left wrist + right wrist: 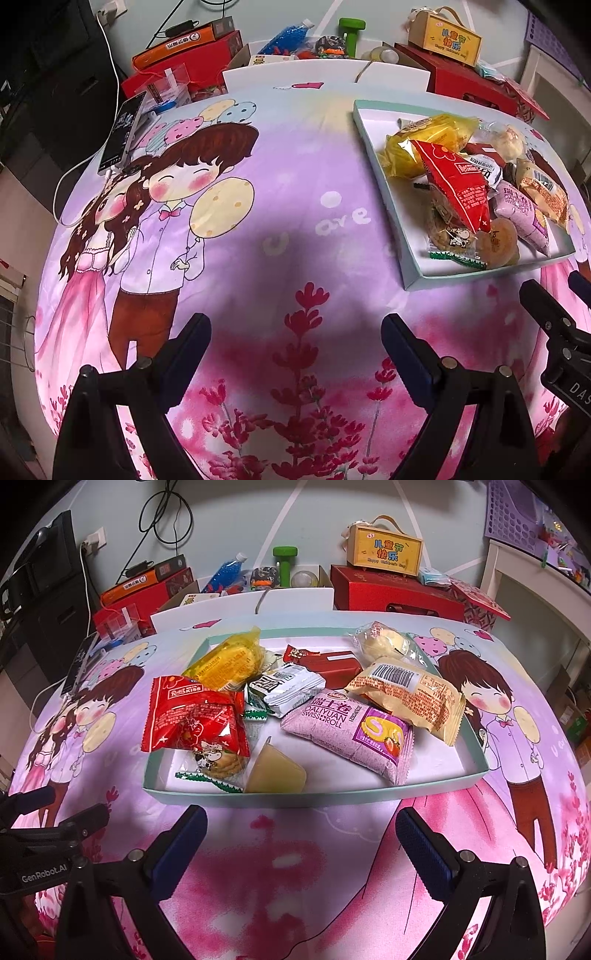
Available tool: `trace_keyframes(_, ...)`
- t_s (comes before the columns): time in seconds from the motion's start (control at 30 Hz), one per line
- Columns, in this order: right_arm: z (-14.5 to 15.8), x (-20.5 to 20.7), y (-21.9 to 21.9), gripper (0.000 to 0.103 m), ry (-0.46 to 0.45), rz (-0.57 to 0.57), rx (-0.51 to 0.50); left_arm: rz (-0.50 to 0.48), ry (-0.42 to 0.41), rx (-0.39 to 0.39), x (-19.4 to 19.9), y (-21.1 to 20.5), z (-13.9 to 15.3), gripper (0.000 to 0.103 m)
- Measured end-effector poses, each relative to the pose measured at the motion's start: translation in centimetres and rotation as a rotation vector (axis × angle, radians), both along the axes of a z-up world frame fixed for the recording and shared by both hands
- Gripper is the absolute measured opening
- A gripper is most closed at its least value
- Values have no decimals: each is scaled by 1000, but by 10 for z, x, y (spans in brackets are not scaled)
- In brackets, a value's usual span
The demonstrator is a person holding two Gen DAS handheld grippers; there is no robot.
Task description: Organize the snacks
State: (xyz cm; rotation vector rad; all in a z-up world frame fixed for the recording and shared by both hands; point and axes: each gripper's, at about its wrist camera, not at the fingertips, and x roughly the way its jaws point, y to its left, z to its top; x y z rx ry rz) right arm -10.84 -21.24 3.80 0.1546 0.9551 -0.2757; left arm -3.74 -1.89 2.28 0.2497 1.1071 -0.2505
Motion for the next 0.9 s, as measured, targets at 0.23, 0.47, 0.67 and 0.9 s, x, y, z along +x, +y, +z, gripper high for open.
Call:
trace_keyframes(0.23, 1, 0, -1, 103, -2, 1, -1, 4, 1, 1, 0, 0, 0, 94)
trace_keyframes(0.47, 0, 0, 0, 103, 0, 2, 0, 9, 5, 5, 1, 1, -2, 94)
trace_keyframes(0.67, 1, -1, 0, 103, -2, 5, -2, 11, 6, 8, 1, 1, -2, 94)
trace_keyframes(0.9, 2, -1, 0, 103, -4, 6, -2, 9, 5, 8, 1, 1, -2, 94)
